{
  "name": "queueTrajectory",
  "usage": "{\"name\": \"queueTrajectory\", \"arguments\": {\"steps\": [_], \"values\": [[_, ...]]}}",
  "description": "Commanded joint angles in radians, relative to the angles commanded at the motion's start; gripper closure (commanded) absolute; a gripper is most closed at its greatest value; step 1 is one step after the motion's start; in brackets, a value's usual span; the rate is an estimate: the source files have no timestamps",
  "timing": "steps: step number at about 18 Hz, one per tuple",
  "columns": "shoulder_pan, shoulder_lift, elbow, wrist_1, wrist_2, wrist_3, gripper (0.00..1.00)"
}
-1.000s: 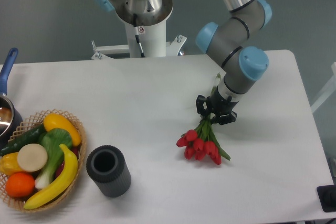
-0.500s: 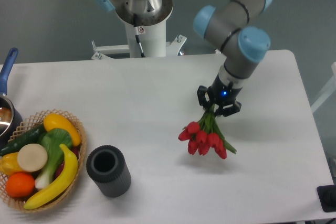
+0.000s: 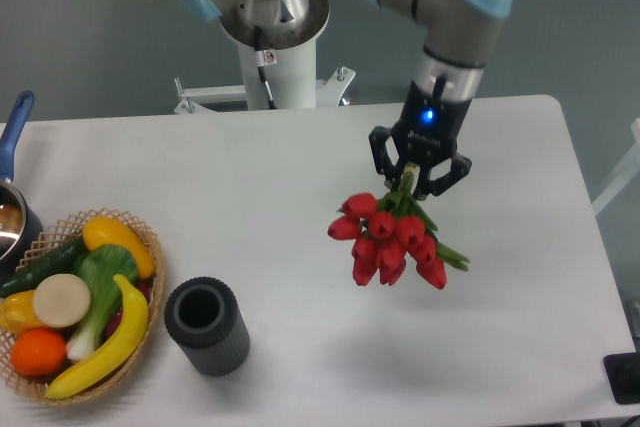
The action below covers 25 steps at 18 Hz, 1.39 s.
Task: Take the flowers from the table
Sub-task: 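Lift the gripped red tulip bunch up off the table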
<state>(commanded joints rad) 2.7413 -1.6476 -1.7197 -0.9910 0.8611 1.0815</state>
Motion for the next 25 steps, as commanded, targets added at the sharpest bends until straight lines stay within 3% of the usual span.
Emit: {"name": "queueTrajectory", "arguments": {"steps": [5,10,25], "values": [[-0.003,-0.003,0.066,0.002,-0.192,-0.046,0.67],[0.006,-0.012,0.074,0.002,-0.356,-0.045,0.67],[0.006,-0.014,0.086,0.000,-0.381,-0.071,0.67]]}}
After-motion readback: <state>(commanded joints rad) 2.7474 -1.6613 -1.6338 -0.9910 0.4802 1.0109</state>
